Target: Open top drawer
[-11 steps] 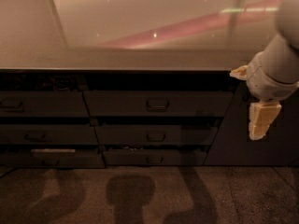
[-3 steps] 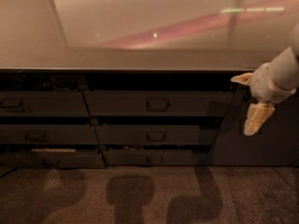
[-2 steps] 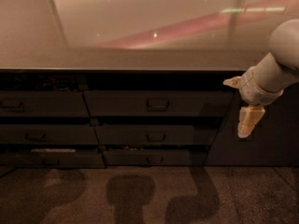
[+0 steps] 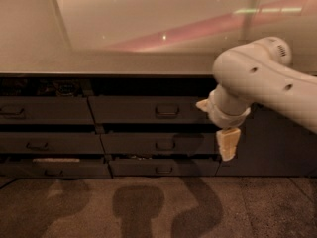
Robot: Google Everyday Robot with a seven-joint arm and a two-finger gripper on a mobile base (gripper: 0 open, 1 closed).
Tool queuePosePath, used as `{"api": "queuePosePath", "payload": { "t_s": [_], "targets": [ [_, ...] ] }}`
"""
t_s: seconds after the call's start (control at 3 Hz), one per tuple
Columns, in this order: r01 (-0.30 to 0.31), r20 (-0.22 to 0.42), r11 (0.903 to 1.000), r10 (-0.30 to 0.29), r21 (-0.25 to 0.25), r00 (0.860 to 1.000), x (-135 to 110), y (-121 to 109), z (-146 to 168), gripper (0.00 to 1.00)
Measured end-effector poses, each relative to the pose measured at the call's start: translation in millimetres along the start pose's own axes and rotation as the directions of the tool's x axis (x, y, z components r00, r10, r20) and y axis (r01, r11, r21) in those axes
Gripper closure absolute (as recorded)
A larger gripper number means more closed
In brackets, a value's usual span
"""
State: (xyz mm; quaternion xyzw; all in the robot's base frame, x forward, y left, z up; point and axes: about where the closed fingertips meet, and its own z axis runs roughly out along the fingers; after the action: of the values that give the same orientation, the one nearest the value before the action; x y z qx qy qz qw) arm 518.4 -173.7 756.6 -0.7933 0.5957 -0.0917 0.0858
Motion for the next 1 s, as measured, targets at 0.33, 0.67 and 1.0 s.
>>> {"api": "queuePosePath", "payload": {
  "t_s": [0.33,0.67,1.0],
  "targets": [
    [0.006,-0.005,0.9999,-0.006,0.016,1.000,12,3,-2,0.00],
    [0.072,-0.071,0.9907,-0.064,0.116,0.995,26,20,-27,0.00],
    [0.050,-0.087,0.9881,-0.037,0.146,0.996,41,49,-17,0.00]
  ]
}}
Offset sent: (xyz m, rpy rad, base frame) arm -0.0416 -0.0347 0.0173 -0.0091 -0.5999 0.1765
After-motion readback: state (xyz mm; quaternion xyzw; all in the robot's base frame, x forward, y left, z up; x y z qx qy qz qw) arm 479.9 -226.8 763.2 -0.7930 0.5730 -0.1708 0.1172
